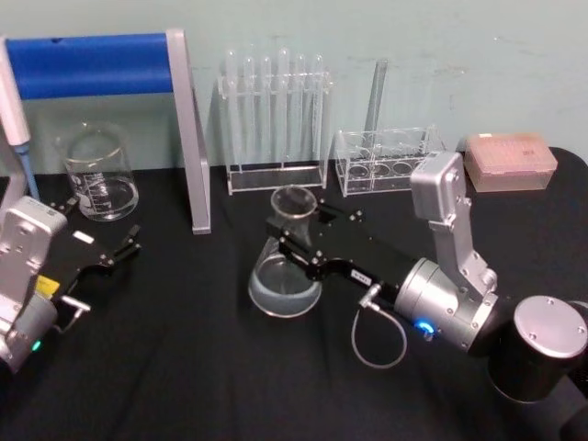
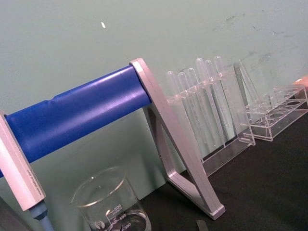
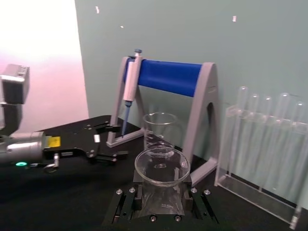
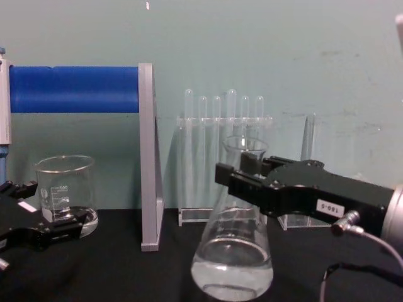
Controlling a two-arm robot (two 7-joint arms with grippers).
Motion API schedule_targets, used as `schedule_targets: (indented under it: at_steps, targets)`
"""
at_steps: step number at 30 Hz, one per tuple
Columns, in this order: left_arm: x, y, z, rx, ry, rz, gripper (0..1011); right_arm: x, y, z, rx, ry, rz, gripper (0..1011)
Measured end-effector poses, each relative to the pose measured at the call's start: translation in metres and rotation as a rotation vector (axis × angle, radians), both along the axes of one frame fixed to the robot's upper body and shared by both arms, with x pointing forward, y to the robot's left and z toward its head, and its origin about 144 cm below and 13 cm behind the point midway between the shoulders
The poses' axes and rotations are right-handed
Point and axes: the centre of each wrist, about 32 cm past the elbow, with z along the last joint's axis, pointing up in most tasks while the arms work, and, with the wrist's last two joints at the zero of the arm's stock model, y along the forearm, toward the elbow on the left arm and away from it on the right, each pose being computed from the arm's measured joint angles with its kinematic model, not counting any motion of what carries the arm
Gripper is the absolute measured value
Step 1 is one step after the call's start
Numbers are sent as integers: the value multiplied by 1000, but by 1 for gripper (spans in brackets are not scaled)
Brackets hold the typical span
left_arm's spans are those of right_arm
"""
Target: Grasp the erlenmeyer flask with one hand, shake it three times, then place it back.
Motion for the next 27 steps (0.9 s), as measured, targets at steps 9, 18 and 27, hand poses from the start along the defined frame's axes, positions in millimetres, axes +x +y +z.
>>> schedule_targets:
  at_steps: [9,18,27]
  targets:
    - [0,0,0,0,0,0,1001,-5,8,-2,-15,7,59,449]
    - [0,0,0,0,0,0,1001,-6,11,-2,-24,7,80,449]
    - [0,0,0,0,0,0,1001,2,-1,-2,-25,1,-1,449]
